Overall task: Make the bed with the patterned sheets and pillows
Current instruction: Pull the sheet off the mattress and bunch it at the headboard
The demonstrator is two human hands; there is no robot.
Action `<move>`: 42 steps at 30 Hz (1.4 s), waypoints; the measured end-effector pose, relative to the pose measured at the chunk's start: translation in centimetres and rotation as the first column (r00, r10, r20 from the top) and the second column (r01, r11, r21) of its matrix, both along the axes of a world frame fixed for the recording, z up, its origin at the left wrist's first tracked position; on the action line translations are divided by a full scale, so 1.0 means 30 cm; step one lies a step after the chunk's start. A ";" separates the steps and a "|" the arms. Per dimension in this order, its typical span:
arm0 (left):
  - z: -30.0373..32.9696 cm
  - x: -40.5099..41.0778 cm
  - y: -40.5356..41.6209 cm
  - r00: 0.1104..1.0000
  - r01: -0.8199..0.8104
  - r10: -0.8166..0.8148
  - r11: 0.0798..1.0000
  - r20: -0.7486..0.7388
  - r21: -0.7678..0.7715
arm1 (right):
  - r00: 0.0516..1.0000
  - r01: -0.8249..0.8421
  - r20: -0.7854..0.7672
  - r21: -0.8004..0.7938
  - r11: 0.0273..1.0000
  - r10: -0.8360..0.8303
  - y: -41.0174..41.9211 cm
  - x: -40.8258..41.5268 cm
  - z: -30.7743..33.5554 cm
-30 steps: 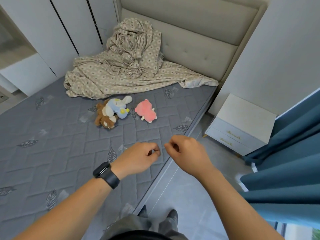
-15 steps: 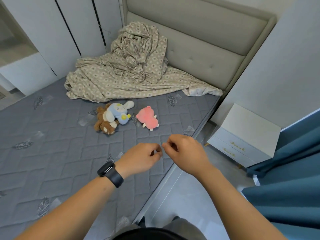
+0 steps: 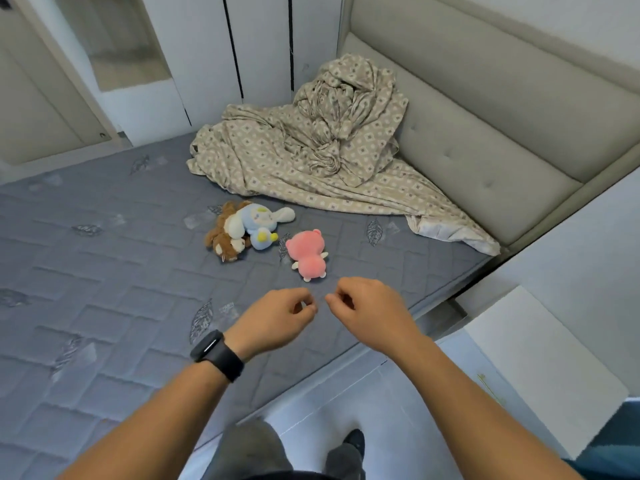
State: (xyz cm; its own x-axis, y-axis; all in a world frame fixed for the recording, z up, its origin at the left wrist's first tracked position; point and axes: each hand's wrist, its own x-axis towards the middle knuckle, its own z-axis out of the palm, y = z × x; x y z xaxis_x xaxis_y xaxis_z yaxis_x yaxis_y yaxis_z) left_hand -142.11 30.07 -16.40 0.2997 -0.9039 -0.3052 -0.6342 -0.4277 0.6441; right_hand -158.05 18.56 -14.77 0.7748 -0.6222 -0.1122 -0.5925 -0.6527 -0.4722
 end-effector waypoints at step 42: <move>-1.325 0.419 -0.997 0.419 -0.688 0.867 0.497 -0.270 0.529 | 0.651 -0.502 -0.544 0.214 0.838 0.530 -1.138 1.064 -1.471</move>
State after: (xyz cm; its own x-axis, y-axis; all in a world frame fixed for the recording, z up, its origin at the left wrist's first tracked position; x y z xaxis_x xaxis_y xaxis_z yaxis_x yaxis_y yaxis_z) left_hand -129.54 0.17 -56.17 0.5664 -0.1788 -0.8045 0.4099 -0.7858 0.4632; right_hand -126.14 -15.58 -58.88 0.7531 -0.1258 -0.6458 -0.3265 -0.9236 -0.2009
